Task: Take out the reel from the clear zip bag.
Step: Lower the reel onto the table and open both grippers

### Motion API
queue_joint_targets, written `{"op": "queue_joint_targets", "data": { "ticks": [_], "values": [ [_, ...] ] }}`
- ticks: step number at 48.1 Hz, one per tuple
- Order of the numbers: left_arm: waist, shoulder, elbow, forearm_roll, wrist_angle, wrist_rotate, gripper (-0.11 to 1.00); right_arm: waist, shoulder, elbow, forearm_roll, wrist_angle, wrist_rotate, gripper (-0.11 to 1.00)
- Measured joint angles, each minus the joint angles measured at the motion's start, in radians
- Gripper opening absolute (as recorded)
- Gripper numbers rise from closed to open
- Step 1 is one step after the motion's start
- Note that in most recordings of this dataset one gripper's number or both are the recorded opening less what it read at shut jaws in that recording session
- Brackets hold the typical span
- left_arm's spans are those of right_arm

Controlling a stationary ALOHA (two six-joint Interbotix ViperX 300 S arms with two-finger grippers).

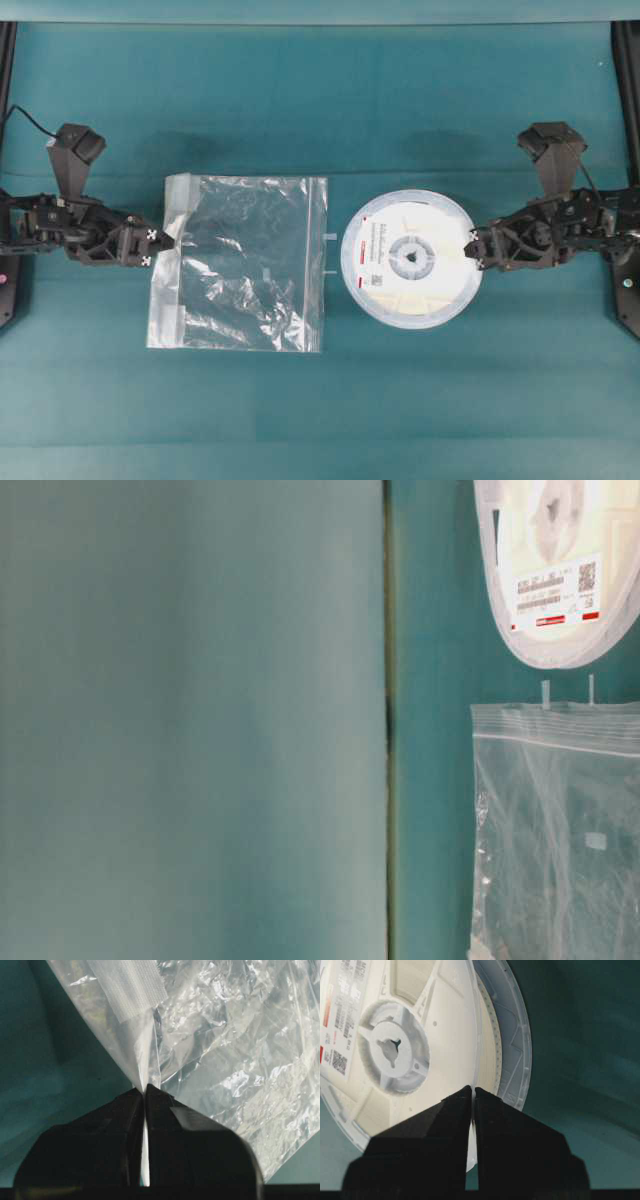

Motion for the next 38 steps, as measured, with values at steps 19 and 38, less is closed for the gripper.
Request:
{"op": "queue_joint_targets", "data": {
  "ticks": [19,38],
  "values": [
    [0.000,0.000,-0.008,0.002,0.000,0.000,0.01,0.003,0.000,-0.002,0.000,0.000,-0.002,0.04],
    [0.000,0.000,-0.012,0.000,0.000,0.000,0.01,0.006,0.005,-0.009,-0.002,-0.021,0.000,0.04]
  ]
}}
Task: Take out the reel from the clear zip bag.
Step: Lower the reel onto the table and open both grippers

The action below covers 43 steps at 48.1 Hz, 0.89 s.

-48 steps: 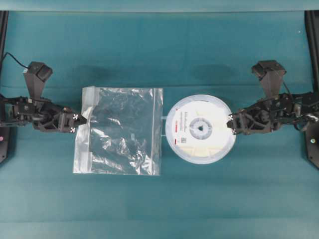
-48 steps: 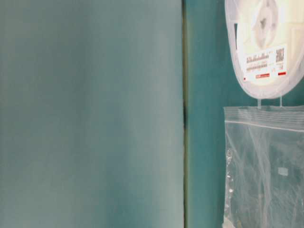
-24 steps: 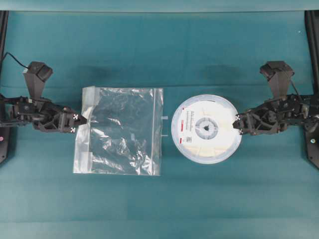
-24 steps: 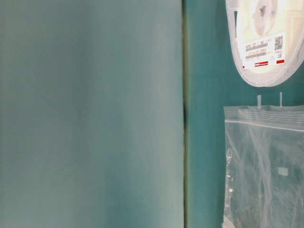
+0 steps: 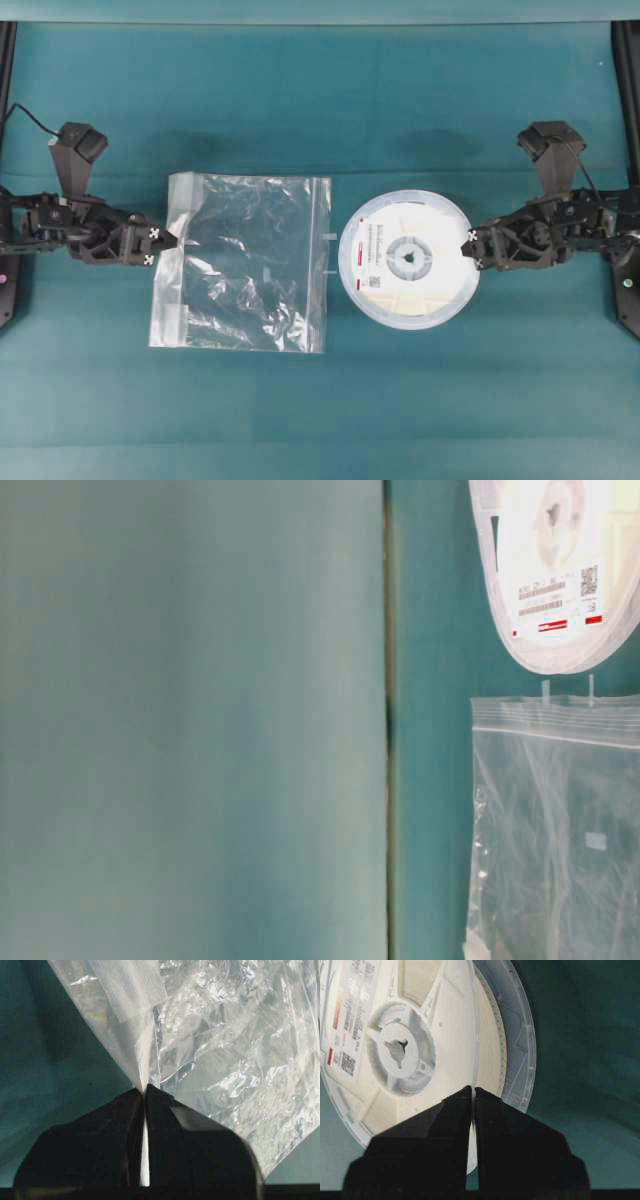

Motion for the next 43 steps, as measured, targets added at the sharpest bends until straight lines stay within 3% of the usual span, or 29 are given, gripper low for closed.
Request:
{"op": "queue_joint_targets", "data": {
  "ticks": [6,16,20,27,34,37,43],
  "values": [
    [0.000,-0.002,0.000,0.002,0.000,0.000,0.01,0.002,0.000,-0.003,0.002,0.012,0.000,0.19],
    [0.000,-0.005,0.000,0.002,0.000,0.000,0.01,0.002,0.000,-0.008,0.002,0.017,0.000,0.74],
    [0.000,-0.006,0.000,0.000,0.003,0.000,0.01,0.002,0.000,-0.017,0.002,0.021,0.000,0.89],
    [0.000,-0.008,0.000,0.002,0.005,0.000,0.02,0.002,0.000,-0.035,0.000,0.049,-0.002,0.87],
    [0.000,-0.017,0.000,0.000,0.005,0.000,0.11,0.002,0.002,-0.038,0.000,0.063,-0.002,0.87],
    [0.000,-0.018,0.000,0.002,0.005,0.000,0.20,0.002,0.002,-0.038,0.000,0.064,-0.002,0.87],
    [0.000,-0.020,0.000,0.000,0.005,0.000,0.52,0.002,0.000,-0.040,0.000,0.069,-0.002,0.87]
  ]
}}
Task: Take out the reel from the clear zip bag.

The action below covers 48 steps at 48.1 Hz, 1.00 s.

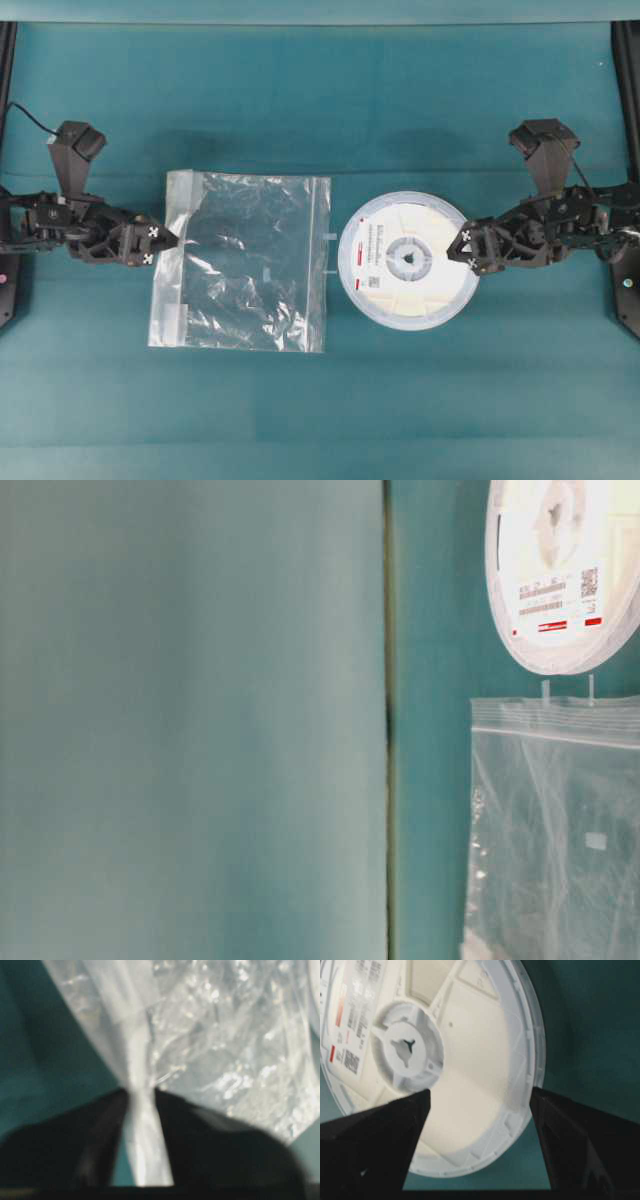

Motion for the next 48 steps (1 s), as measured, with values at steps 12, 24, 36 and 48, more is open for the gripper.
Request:
{"op": "queue_joint_targets", "data": {
  "ticks": [12,24,36,48],
  "values": [
    [0.000,-0.014,0.000,0.000,0.002,-0.002,0.93,0.000,-0.005,0.002,-0.002,0.008,0.002,0.87],
    [0.000,-0.140,-0.003,0.002,0.066,0.003,0.90,-0.002,-0.049,-0.002,-0.009,0.078,0.000,0.87],
    [0.000,-0.322,-0.002,0.002,0.270,0.012,0.90,-0.015,-0.135,0.000,-0.023,0.120,0.000,0.87],
    [-0.002,-0.526,0.008,0.005,0.374,0.049,0.90,-0.021,-0.236,0.000,-0.075,0.107,0.000,0.87]
  ]
}}
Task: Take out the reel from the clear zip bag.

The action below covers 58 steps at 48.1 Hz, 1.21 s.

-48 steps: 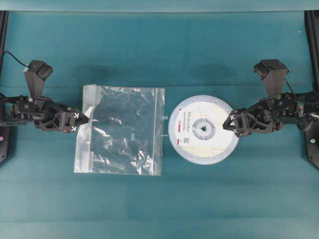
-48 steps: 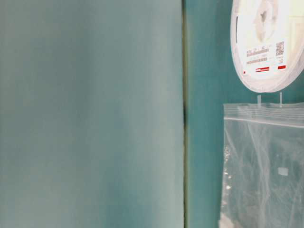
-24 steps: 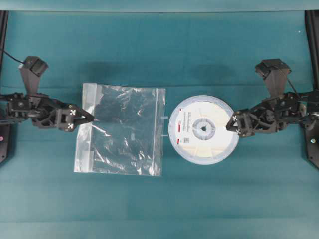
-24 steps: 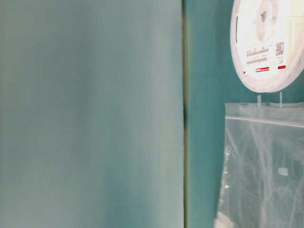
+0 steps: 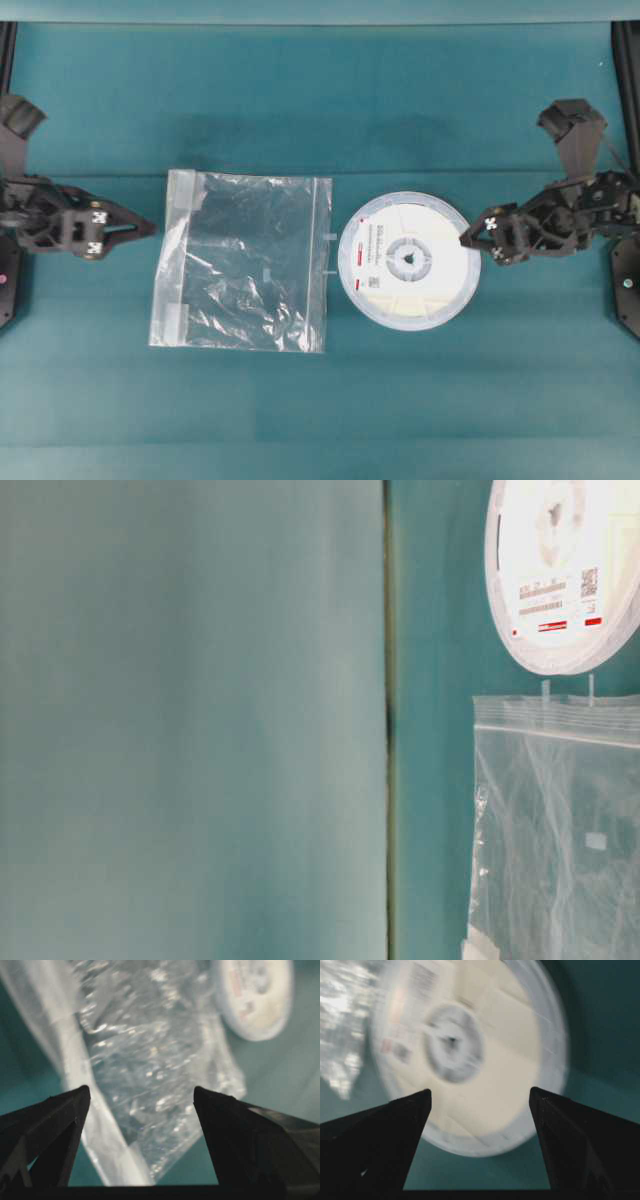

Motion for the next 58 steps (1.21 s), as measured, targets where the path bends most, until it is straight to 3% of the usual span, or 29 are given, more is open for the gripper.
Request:
{"op": "queue_joint_targets", "data": {
  "ticks": [11,18,22,33,40,48,58],
  "values": [
    [0.000,-0.140,0.000,0.002,0.081,0.121,0.90,0.003,-0.115,0.003,-0.173,-0.052,-0.002,0.87],
    [0.000,-0.201,-0.012,0.002,0.163,0.178,0.90,0.043,-0.176,0.005,-0.333,-0.055,-0.002,0.87],
    [-0.003,-0.227,-0.023,0.000,0.186,0.222,0.90,0.074,-0.215,0.005,-0.448,-0.060,-0.002,0.87],
    [-0.031,-0.270,-0.061,0.002,0.186,0.439,0.90,0.133,-0.302,0.005,-0.698,-0.064,-0.002,0.87],
    [-0.035,-0.275,-0.074,0.002,0.172,0.569,0.90,0.146,-0.357,0.002,-0.764,-0.071,-0.002,0.87],
    [-0.048,-0.295,-0.077,0.002,0.117,0.687,0.90,0.164,-0.403,-0.002,-0.779,-0.071,-0.002,0.87],
    [-0.084,-0.322,-0.084,0.002,0.086,0.759,0.90,0.201,-0.426,-0.015,-0.782,-0.067,-0.002,0.87]
  ]
}}
